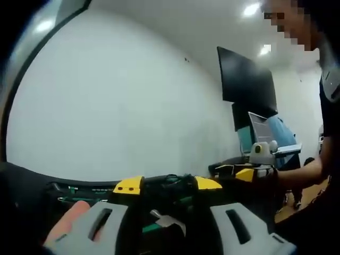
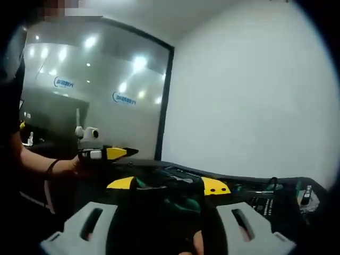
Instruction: Pick up the tools and put them into their designated positions in the toolbox.
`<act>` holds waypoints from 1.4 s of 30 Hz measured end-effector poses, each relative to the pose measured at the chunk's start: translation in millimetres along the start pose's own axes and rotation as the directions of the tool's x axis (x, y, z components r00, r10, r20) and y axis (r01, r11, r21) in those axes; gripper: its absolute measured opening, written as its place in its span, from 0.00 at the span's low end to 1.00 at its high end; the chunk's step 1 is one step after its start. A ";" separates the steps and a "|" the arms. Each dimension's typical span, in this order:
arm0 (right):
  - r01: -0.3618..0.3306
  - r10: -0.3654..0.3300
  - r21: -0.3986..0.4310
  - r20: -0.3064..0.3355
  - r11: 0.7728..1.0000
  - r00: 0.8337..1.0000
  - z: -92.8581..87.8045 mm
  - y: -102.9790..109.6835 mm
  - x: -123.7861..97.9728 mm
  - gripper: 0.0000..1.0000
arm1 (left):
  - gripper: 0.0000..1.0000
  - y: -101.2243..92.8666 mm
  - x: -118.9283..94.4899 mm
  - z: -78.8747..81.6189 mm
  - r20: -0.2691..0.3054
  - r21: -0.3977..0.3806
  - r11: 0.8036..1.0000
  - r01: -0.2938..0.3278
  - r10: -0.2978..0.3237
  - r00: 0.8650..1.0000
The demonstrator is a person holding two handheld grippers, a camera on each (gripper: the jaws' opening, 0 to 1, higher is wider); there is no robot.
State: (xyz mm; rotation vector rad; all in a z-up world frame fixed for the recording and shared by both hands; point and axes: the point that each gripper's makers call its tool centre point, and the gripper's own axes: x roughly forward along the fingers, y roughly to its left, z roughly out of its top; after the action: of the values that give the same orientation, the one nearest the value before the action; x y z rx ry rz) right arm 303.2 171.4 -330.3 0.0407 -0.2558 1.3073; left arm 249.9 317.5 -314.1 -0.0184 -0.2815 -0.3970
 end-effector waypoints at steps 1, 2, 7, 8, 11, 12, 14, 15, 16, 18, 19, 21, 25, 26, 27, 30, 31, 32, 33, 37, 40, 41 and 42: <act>0.000 0.000 -0.001 -0.002 1.000 1.000 -0.2 0.5 0.0 0.45 | 0.36 0.0 0.1 0.0 0.000 0.000 1.000 -0.001 0.001 1.000; 0.000 0.000 0.000 -0.005 1.000 1.000 -0.8 0.1 0.0 0.45 | 0.35 0.2 0.2 0.0 0.000 0.001 1.000 -0.002 0.002 1.000; 0.007 -0.007 0.009 -0.007 1.000 1.000 -0.5 -0.6 -1.1 0.44 | 0.35 -0.4 0.1 0.5 0.002 -0.004 1.000 0.002 -0.002 1.000; 0.012 -0.012 0.007 -0.008 1.000 1.000 -0.1 -0.6 -1.2 0.43 | 0.35 -0.3 -0.1 0.8 0.004 -0.008 1.000 0.004 -0.004 1.000; 0.034 -0.034 0.013 -0.015 0.999 0.999 0.4 -2.9 -1.7 0.40 | 0.34 2.1 -2.0 4.3 0.022 -0.034 0.999 0.005 -0.004 1.000; 0.055 -0.055 0.015 -0.024 0.998 0.998 1.9 -5.8 -3.1 0.39 | 0.34 3.3 -2.5 5.4 0.027 -0.040 0.999 0.004 -0.003 1.000; 0.074 -0.072 0.036 -0.045 0.997 0.996 8.4 -4.0 -11.5 0.37 | 0.33 3.3 -2.4 5.8 0.030 -0.044 0.999 0.004 -0.003 1.000; 0.091 -0.090 0.004 -0.025 0.996 0.996 21.9 -1.1 -23.7 0.36 | 0.33 2.4 -2.1 5.1 0.027 -0.037 0.999 0.007 -0.006 1.000; 0.127 -0.128 -0.013 -0.021 0.992 0.992 26.6 -9.8 -31.9 0.34 | 0.33 1.7 -2.0 4.9 0.026 -0.034 0.999 0.011 -0.010 1.000; 0.222 -0.221 0.011 -0.036 0.975 0.975 38.6 -24.7 -58.9 0.28 | 0.33 0.5 -2.0 5.0 0.027 -0.030 0.999 0.019 -0.018 0.999; 0.280 -0.278 0.044 -0.039 0.959 0.960 45.0 -33.0 -74.5 0.28 | 0.33 0.2 -2.2 5.7 0.030 -0.030 0.999 0.022 -0.021 0.999; 0.368 -0.369 0.071 -0.007 0.927 0.929 59.4 -46.5 -106.7 0.27 | 0.32 0.2 -2.2 6.5 0.034 -0.027 0.999 0.024 -0.023 0.999; 0.495 -0.494 -0.030 0.009 0.869 0.869 72.2 -63.0 -158.1 0.26 | 0.31 -1.0 -1.7 5.7 0.029 -0.015 0.999 0.030 -0.029 0.999; 0.511 -0.512 -0.051 -0.004 0.858 0.859 72.5 -67.7 -163.4 0.26 | 0.31 -0.6 -1.9 5.0 0.026 -0.013 0.999 0.030 -0.030 0.999; 0.517 -0.519 -0.051 -0.033 0.854 0.854 71.7 -71.2 -166.9 0.26 | 0.31 -0.4 -2.2 4.7 0.025 -0.011 0.999 0.030 -0.029 0.999; 0.531 -0.533 -0.047 -0.052 0.846 0.845 81.4 -86.1 -164.9 0.26 | 0.30 0.8 -3.1 4.5 0.028 -0.016 0.999 0.028 -0.027 0.999; 0.534 -0.537 -0.059 -0.035 0.843 0.843 87.8 -92.7 -162.3 0.26 | 0.30 1.5 -3.2 4.3 0.027 -0.019 0.999 0.026 -0.025 0.999; 0.538 -0.540 -0.059 -0.039 0.841 0.841 91.0 -99.6 -158.2 0.26 | 0.30 1.6 -3.4 4.5 0.028 -0.020 0.999 0.025 -0.025 0.999; 0.550 -0.552 -0.054 -0.062 0.834 0.831 91.1 -107.5 -155.2 0.26 | 0.30 1.8 -3.5 4.6 0.029 -0.022 0.999 0.026 -0.025 0.999; 0.636 -0.630 0.000 -0.132 0.772 0.765 88.8 -137.6 -145.6 0.26 | 0.30 2.3 -3.4 4.0 0.026 -0.022 0.999 0.025 -0.024 0.999; 0.655 -0.631 0.058 -0.216 0.754 0.745 71.4 -169.5 -130.7 0.26 | 0.30 3.4 -4.0 4.5 0.029 -0.027 0.999 0.024 -0.023 0.999; 0.656 -0.626 0.064 -0.242 0.752 0.741 65.7 -175.6 -126.6 0.26 | 0.30 4.1 -4.3 5.0 0.032 -0.031 0.999 0.022 -0.021 0.999; 0.656 -0.621 0.050 -0.277 0.753 0.733 55.7 -187.8 -119.6 0.26 | 0.30 4.7 -4.4 5.3 0.034 -0.034 0.999 0.021 -0.020 0.999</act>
State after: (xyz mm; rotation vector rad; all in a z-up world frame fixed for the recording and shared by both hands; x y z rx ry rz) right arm 445.6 -1.3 -279.9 0.0828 0.0742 0.6164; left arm 246.4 323.8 -310.0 -0.0554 -0.3079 -0.4224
